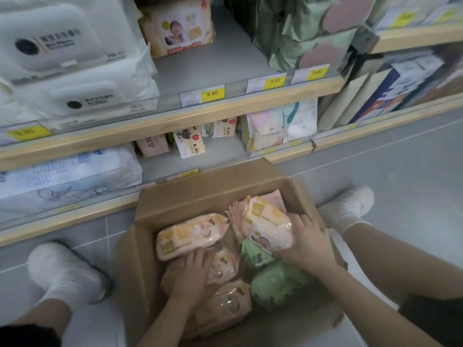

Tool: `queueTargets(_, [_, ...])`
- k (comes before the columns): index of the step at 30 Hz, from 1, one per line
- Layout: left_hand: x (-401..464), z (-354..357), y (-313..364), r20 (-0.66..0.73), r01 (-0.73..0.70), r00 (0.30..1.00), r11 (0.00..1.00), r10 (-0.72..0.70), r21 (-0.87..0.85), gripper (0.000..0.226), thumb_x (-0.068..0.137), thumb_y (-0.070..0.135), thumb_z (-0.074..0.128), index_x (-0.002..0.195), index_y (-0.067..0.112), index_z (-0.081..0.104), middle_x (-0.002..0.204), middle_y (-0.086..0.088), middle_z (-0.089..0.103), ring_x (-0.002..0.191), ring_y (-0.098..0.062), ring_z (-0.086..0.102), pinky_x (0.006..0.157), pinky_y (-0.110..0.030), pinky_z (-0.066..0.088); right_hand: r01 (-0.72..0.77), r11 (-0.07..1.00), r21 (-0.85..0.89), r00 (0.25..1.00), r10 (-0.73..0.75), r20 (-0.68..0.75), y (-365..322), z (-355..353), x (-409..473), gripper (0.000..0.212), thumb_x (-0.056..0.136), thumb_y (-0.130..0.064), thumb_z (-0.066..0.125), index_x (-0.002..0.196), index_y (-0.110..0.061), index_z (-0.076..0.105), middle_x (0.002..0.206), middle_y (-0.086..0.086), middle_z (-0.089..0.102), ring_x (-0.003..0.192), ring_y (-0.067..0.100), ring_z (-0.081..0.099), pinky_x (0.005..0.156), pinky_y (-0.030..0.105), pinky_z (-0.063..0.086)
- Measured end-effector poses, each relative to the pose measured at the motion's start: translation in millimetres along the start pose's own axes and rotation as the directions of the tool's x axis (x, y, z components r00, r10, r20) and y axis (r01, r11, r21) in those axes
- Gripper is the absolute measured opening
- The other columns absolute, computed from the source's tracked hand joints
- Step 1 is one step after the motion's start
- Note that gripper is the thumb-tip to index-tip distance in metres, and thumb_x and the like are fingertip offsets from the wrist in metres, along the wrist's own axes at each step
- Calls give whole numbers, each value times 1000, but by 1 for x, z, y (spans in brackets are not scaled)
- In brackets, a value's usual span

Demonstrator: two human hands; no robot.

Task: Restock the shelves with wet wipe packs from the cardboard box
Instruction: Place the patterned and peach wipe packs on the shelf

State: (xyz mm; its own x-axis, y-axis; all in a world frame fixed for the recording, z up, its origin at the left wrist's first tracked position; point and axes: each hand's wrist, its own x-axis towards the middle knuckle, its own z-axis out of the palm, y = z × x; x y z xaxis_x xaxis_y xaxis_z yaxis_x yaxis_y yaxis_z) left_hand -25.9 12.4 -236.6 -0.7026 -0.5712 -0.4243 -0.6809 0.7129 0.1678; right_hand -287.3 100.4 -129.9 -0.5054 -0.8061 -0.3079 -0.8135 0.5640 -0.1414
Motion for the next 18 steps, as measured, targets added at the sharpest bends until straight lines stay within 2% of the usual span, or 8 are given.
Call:
queueTargets(3, [-2,0,-5,6,17,1000,1000,-17,9,84,56,74,43,119,21,59,112,-5,62,98,-24,56,74,-34,54,-16,1000,5,1000,16,-6,-1,1,1,83,62,-72,62,129,-31,36,120,-7,50,115,18,47,95,43,37])
queueTargets(6, [1,1,-5,49,11,999,1000,-12,19,92,52,73,58,126,19,57,120,-8,61,106,-28,59,85,-39,51,-28,1000,1,999,28,19,-2,3,1,83,63,-70,62,130,-30,35,122,-7,49,116,18,46,97,42,36])
queueTargets(9, [3,-3,-1,36,0,999,999,-2,40,99,33,71,71,116,18,63,107,-7,64,94,-27,64,76,-40,54,-42,998,39,999,41,25,-3,5,3,82,63,-69,63,130,-30,34,121,-8,49,117,18,46,97,43,35])
queueTargets(11, [4,-8,1,48,2,999,1000,-3,20,103,28,69,73,116,17,61,106,-7,64,92,-27,63,75,-41,54,-43,998,48,999,41,32,-2,6,3,83,62,-69,63,130,-31,33,121,-9,49,116,18,46,97,43,35])
queueTargets(13, [6,-10,3,88,37,995,999,-38,16,106,39,68,73,129,18,51,119,-9,57,106,-29,57,88,-43,49,-44,998,51,999,42,29,-1,6,4,83,62,-69,63,129,-31,34,121,-9,49,117,18,45,97,43,35])
queueTargets(15, [9,-11,6,75,74,994,996,-78,48,104,60,64,66,145,17,27,138,-10,39,126,-30,39,106,-43,33,-38,998,56,999,36,24,0,8,4,82,62,-69,63,128,-31,34,121,-9,48,117,17,45,96,42,35])
queueTargets(16, [11,-11,7,68,84,994,995,-88,62,102,66,61,63,146,17,19,142,-11,32,130,-29,33,110,-41,29,-35,998,56,999,33,26,0,9,4,82,62,-69,63,128,-31,34,121,-9,48,117,17,45,96,42,35])
queueTargets(18, [13,-11,10,83,94,992,994,-98,51,98,71,56,63,146,17,15,143,-10,28,130,-28,31,109,-38,30,-31,998,62,999,29,27,0,10,5,82,62,-68,64,128,-31,34,121,-9,48,116,16,45,96,42,35])
